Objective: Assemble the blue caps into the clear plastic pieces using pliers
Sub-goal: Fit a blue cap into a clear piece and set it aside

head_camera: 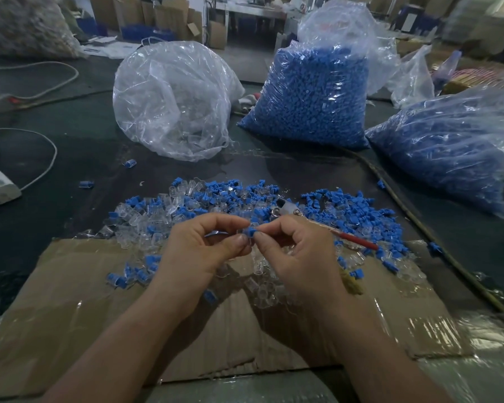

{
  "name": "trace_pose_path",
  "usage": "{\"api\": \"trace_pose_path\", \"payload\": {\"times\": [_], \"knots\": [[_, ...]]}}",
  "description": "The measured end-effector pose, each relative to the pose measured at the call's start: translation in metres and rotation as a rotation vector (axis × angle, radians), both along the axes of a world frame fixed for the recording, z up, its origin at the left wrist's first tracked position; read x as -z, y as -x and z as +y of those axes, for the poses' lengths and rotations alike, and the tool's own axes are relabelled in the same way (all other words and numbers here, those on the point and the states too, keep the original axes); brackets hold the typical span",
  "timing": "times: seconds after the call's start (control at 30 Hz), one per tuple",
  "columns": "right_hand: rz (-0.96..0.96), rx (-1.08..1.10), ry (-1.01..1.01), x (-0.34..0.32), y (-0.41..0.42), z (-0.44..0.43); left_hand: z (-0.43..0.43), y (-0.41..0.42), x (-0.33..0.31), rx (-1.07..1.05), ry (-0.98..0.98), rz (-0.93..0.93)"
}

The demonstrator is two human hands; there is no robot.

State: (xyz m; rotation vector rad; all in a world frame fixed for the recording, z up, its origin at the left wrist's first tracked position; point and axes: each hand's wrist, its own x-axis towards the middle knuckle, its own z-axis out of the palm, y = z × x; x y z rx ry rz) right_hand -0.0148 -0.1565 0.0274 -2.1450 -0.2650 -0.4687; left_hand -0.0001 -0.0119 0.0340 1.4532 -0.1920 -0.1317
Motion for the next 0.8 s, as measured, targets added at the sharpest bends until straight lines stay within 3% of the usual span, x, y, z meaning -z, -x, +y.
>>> {"api": "trace_pose_path", "payload": {"times": [0.17, 0.37, 0.57, 0.8], "knots": [[-0.021, 0.061, 0.075, 0.0007, 0.0025, 0.0025, -0.0015, 0.0006, 0.0002, 0.006, -0.006, -0.006], [0.042, 0.083, 0.028, -0.0013, 0.0056, 0.0066, -0.0016, 0.0014, 0.0004, 0.003, -0.089, -0.043], [0.05, 0.095, 0.029, -0.0002, 0.0043, 0.0045, 0.0011, 0.0002, -0.0003, 0.007, -0.009, -0.006], [0.09, -0.017, -0.095, -0.0018, 0.0036, -0.0009, 0.0029, 0.0002, -0.0022, -0.018, -0.069, -0.036]]}}
